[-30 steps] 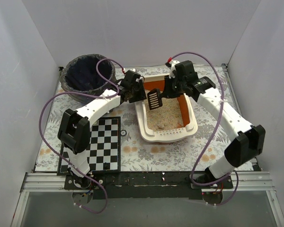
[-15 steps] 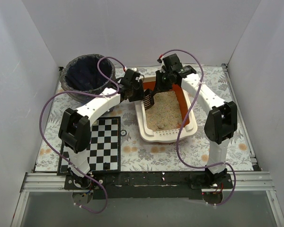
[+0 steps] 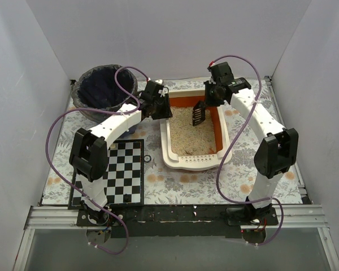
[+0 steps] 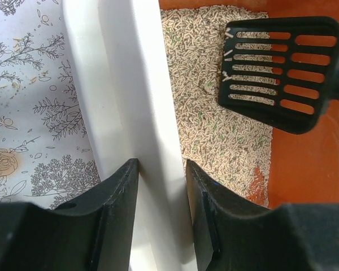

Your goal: Clean the litter box

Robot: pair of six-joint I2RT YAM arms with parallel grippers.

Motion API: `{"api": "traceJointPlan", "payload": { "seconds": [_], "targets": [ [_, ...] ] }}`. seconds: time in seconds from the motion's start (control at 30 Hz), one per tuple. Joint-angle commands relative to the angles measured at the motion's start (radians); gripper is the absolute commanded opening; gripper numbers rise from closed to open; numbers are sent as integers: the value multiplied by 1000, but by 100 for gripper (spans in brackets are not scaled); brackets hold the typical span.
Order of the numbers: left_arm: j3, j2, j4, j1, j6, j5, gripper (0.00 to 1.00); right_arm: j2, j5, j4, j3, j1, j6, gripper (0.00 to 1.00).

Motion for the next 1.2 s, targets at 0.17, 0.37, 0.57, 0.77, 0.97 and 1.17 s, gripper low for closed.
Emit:
{"api": "traceJointPlan", "payload": {
  "seconds": [0.17, 0.37, 0.57, 0.77, 0.97, 1.17],
  "targets": [
    [12, 10, 66, 6, 28, 74, 32, -65, -221, 145, -31, 8, -1, 1],
    [-11, -2, 80, 6, 8, 98, 32, 3, -385, 226, 11, 18, 95, 1],
    [-25, -10, 94, 6, 2, 112, 32, 107, -364, 206, 70, 29, 135, 1],
    [-40, -28, 103, 6, 0, 106, 32, 127, -157, 82, 87, 31, 122, 1],
    [-60, -42, 119, 6, -8, 110, 33, -83, 40, 67, -93, 31, 66, 1],
    [-66, -47, 131, 6, -11, 117, 34, -253, -30, 110, -225, 28, 57, 1]
  ]
}}
